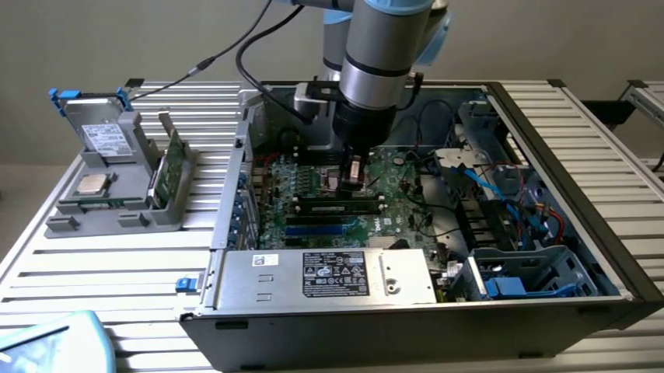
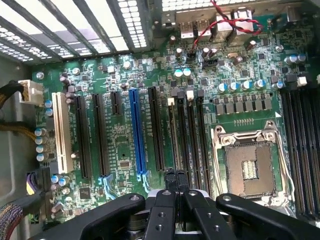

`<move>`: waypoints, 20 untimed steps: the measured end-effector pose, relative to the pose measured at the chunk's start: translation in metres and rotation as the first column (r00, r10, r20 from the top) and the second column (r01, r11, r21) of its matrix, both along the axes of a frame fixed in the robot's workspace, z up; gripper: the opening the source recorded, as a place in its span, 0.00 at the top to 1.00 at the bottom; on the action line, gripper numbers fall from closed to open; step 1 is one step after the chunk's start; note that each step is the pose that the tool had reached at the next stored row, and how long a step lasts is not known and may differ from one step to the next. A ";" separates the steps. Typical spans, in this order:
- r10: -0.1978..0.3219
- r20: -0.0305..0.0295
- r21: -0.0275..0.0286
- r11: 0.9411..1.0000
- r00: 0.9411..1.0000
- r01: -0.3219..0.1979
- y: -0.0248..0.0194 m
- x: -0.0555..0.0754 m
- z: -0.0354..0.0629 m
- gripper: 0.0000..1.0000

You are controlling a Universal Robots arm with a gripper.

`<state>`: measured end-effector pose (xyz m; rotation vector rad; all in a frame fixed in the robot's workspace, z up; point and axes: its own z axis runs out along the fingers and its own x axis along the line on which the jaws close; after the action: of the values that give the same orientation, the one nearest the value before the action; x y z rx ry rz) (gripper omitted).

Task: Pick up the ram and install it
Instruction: 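Press down the ram until it locks into place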

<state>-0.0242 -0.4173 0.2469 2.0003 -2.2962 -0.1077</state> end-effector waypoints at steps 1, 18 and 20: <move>-0.011 0.001 -0.001 1.000 1.000 0.011 0.0000 0.000 0.0000 0.89; -0.177 0.027 -0.049 0.983 0.984 0.178 0.0000 0.000 -0.0011 0.89; -0.198 0.029 -0.049 0.979 0.980 0.199 0.0000 0.000 -0.0011 0.89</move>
<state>-0.0242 -0.4173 0.2458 1.7538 -2.4811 -0.0387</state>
